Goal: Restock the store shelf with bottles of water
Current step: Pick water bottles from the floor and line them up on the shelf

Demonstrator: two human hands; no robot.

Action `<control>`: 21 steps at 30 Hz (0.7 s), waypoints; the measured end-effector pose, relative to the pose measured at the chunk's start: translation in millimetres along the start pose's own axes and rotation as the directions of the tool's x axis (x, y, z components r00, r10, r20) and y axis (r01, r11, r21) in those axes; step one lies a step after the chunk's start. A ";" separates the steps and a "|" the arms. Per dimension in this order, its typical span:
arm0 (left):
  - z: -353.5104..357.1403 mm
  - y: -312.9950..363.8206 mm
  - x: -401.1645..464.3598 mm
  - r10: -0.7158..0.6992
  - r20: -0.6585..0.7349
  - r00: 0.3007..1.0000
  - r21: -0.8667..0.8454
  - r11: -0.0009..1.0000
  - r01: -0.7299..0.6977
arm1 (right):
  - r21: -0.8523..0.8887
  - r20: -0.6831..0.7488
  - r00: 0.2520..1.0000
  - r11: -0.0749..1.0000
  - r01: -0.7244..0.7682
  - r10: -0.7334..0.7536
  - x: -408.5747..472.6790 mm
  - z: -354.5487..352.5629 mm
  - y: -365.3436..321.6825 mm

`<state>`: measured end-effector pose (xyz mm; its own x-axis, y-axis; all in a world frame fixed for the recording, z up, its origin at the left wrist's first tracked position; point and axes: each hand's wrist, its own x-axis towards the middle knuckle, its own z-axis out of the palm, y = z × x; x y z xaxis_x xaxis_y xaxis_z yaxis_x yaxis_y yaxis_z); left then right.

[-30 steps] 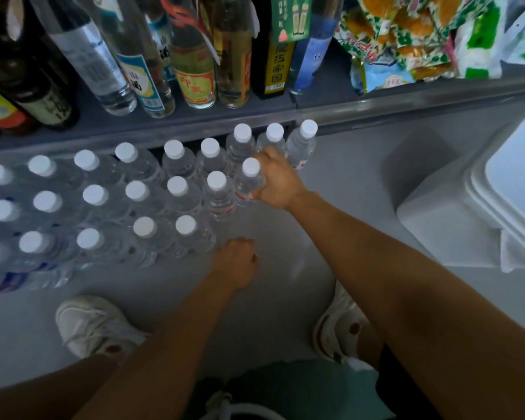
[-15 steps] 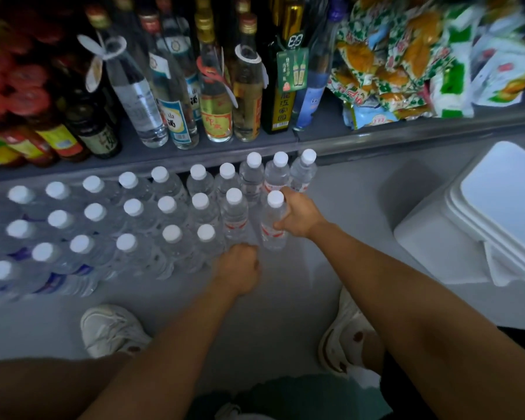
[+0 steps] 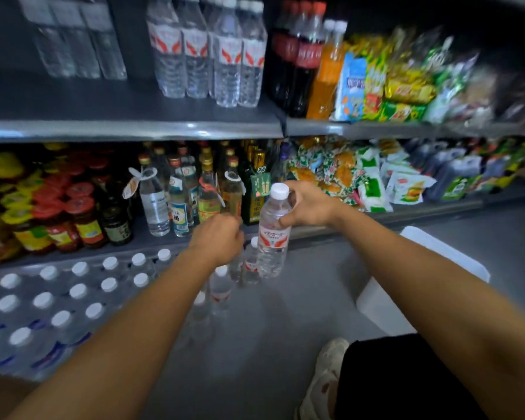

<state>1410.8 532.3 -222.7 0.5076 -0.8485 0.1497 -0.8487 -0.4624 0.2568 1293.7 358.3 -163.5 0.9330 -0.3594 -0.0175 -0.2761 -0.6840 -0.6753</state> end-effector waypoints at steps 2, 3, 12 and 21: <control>-35.2 0.4 9.3 0.019 -0.097 0.995 0.017 1.000 -0.017 | 0.011 -0.036 0.998 0.999 0.047 -0.047 5.5 -27.9 -30.4; -52.3 0.1 14.3 0.023 -0.132 0.991 0.029 0.999 -0.019 | 0.023 -0.044 0.996 0.997 0.077 -0.076 8.6 -41.3 -45.5; -176.0 -26.3 70.4 0.017 -0.321 0.947 0.157 0.987 0.035 | 0.022 -0.107 0.953 0.958 0.287 -0.283 67.9 -127.5 -152.5; -219.3 -78.8 140.1 0.007 -0.379 0.925 0.167 0.984 0.061 | -0.039 -0.164 0.917 0.931 0.363 -0.364 184.0 -146.8 -194.3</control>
<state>1581.4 506.3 -12.5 0.5199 -0.6910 0.5023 -0.8291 -0.5496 0.1021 1485.2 331.9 72.7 0.9182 -0.1845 0.3505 0.0724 -0.7917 -0.6066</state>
